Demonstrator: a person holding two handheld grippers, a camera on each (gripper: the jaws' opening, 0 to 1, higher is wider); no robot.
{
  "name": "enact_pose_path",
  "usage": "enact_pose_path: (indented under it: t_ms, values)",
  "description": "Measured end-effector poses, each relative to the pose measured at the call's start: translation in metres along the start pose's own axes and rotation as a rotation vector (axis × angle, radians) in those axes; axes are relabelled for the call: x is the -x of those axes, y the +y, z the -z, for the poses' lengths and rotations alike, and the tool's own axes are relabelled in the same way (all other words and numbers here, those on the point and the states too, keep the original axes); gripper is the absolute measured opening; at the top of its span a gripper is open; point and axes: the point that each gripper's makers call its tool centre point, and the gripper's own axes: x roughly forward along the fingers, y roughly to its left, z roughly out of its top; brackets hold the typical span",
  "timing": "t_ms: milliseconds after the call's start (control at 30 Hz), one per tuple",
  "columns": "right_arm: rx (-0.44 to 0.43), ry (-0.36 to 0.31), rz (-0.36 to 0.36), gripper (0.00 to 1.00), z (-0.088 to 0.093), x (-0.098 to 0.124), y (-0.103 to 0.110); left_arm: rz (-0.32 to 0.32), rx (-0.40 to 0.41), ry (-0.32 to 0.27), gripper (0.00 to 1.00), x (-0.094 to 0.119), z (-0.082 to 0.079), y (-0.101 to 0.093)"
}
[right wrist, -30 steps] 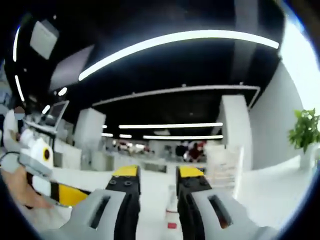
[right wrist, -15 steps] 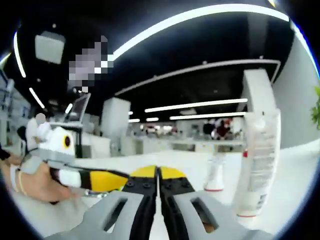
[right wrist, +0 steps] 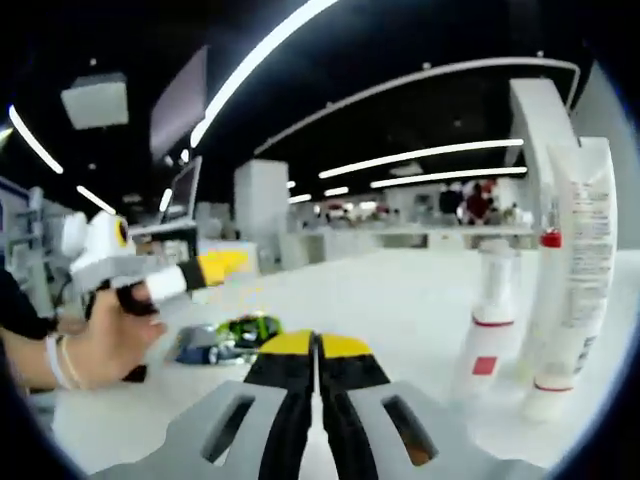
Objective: Arrange the skincare products in the storage area until every visible bottle or jar stands upright without overlapping.
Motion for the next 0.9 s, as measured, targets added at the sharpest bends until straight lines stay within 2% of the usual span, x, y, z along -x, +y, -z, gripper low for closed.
enact_pose_path:
  t_ms: [67,133,167,233,267,333,433,467,500,533,567,600,667,700,767,800,833,867,900]
  values:
    - [-0.035,0.008,-0.022,0.0,0.001,0.001,0.004,-0.038,0.019,-0.055,0.0,0.007,-0.016,0.013]
    - [-0.106,0.019,-0.074,0.0,0.002,0.0,0.012,-0.031,0.022,-0.035,0.0,0.012,-0.018,0.019]
    - [-0.146,0.03,-0.109,0.03,0.004,0.001,0.019,-0.023,0.014,-0.003,0.0,0.021,-0.02,0.025]
    - [-0.306,0.103,-0.196,0.12,0.011,-0.001,0.035,-0.03,0.023,-0.012,0.0,0.032,-0.031,0.035]
    - [-0.379,0.113,-0.252,0.17,0.011,-0.002,0.044,-0.016,0.026,0.033,0.0,0.036,-0.029,0.037]
    - [-0.467,0.129,-0.299,0.24,0.012,-0.003,0.055,-0.022,0.019,0.195,0.0,0.044,-0.012,0.049]
    - [-0.519,0.172,-0.328,0.33,0.018,-0.006,0.061,-0.047,-0.068,0.35,0.0,0.052,0.011,0.066]
    - [-0.558,0.21,-0.336,0.37,0.023,-0.005,0.066,-0.065,-0.127,0.456,0.0,0.06,0.029,0.075]
    - [-0.564,0.215,-0.343,0.4,0.024,-0.005,0.068,-0.086,-0.136,0.505,0.0,0.063,0.039,0.08]
    - [-0.607,0.232,-0.367,0.44,0.025,-0.003,0.075,-0.089,-0.161,0.54,0.0,0.065,0.046,0.083]
    - [-0.684,0.26,-0.373,0.46,0.027,-0.003,0.08,-0.09,-0.208,0.579,0.0,0.067,0.055,0.087]
    - [-0.728,0.274,-0.412,0.48,0.026,-0.002,0.087,-0.113,-0.264,0.637,0.0,0.067,0.064,0.095]
    - [-0.839,0.305,-0.477,0.51,0.022,0.0,0.103,-0.125,-0.342,0.679,0.0,0.065,0.073,0.103]
    - [-0.898,0.32,-0.499,0.54,0.021,-0.002,0.109,-0.117,-0.35,0.703,0.0,0.063,0.079,0.104]
    - [-0.946,0.347,-0.52,0.57,0.023,-0.001,0.117,-0.125,-0.344,0.772,0.0,0.058,0.089,0.113]
    - [-0.963,0.365,-0.527,0.57,0.024,0.0,0.121,-0.125,-0.341,0.793,0.0,0.062,0.092,0.113]
    - [-0.987,0.392,-0.539,0.57,0.026,0.001,0.126,-0.115,-0.332,0.857,0.0,0.072,0.1,0.113]
    - [-0.994,0.406,-0.548,0.57,0.027,0.002,0.128,-0.127,-0.329,0.861,0.0,0.069,0.101,0.115]
    - [-1.006,0.418,-0.55,0.56,0.028,0.001,0.13,-0.117,-0.342,0.837,0.0,0.069,0.098,0.113]
